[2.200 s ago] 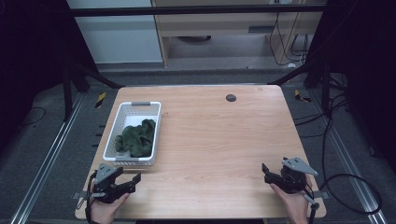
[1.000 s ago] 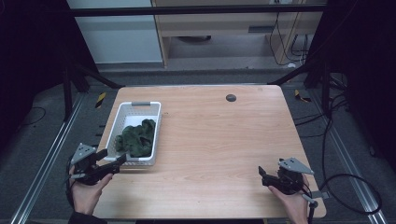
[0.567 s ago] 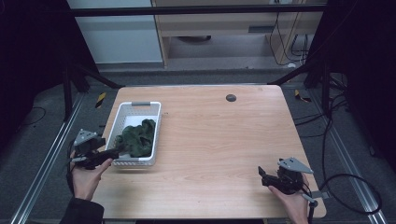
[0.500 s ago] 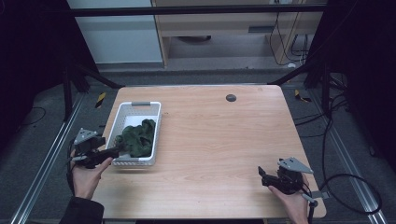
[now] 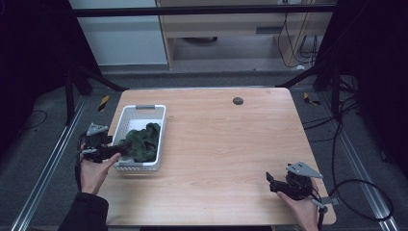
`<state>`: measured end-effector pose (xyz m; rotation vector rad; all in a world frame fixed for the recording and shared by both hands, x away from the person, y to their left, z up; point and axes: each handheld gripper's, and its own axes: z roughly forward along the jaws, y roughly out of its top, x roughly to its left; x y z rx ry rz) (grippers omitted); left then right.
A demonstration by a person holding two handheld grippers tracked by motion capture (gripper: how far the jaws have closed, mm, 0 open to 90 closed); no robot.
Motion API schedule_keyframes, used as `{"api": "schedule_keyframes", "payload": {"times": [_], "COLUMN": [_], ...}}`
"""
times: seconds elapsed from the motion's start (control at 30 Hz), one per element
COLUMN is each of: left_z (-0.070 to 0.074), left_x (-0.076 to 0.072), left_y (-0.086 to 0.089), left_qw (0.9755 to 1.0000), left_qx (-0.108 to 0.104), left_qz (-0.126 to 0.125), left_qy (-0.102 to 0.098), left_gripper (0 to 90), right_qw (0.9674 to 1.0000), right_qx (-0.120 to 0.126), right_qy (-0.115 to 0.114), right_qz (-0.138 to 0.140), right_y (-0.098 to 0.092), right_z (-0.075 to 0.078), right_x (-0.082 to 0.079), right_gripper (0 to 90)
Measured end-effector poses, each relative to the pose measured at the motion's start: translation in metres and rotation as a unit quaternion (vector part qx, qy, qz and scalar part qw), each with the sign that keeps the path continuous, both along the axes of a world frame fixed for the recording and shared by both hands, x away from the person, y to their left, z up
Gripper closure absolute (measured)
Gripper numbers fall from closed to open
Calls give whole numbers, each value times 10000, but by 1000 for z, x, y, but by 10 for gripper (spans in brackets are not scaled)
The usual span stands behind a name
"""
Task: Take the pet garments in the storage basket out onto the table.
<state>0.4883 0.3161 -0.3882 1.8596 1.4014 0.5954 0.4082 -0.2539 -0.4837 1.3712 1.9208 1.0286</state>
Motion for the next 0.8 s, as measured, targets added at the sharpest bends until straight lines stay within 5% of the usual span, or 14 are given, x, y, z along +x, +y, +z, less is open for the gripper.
{"api": "schedule_keyframes", "payload": {"times": [0.8], "left_z": [-20], "left_x": [36], "left_y": [-13], "left_qw": [9978], "left_qx": [165], "left_qz": [-184], "left_qy": [607], "left_gripper": [162], "right_qw": [9999], "right_qx": [-18], "right_qy": [81], "right_qz": [78], "right_y": [0], "right_z": [-2], "right_x": [2], "right_gripper": [121]}}
